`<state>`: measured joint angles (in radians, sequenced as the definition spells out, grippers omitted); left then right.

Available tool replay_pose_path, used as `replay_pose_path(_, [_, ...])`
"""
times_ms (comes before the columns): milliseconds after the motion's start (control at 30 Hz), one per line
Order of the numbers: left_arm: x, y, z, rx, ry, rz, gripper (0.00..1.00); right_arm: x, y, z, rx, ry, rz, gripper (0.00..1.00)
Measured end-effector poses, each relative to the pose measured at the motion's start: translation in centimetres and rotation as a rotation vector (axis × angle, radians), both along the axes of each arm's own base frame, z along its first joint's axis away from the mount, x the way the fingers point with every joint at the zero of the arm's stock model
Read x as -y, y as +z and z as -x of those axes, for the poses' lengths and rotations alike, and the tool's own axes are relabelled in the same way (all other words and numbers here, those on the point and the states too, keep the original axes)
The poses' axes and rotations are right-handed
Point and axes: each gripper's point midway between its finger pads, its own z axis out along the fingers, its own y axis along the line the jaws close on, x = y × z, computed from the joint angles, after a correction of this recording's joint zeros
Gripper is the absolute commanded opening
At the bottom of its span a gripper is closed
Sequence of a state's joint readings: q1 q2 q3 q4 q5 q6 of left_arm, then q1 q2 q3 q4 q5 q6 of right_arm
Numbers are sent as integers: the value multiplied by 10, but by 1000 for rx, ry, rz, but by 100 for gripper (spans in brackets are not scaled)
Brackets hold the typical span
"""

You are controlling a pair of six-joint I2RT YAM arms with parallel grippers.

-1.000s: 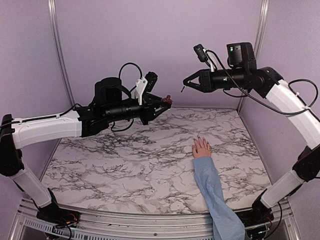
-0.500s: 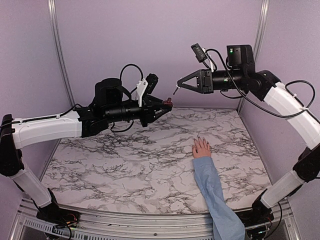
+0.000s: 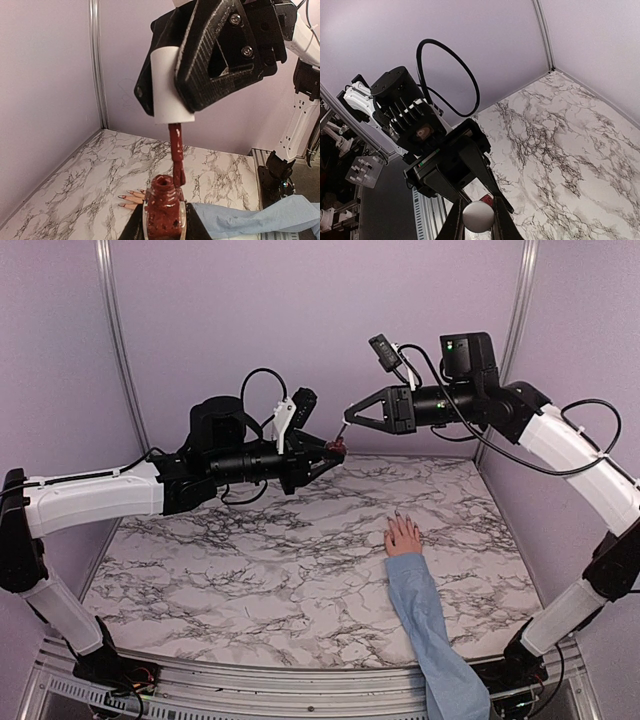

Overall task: Paint the nails
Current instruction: Paint the nail polish on the nail.

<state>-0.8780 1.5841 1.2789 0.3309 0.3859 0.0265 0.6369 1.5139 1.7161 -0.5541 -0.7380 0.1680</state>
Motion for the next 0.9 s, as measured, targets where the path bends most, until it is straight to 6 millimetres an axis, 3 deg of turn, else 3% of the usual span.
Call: replay_pose_path(900, [0,0,0,1,0,0,0,2,-8,-8,14,-53,46,0])
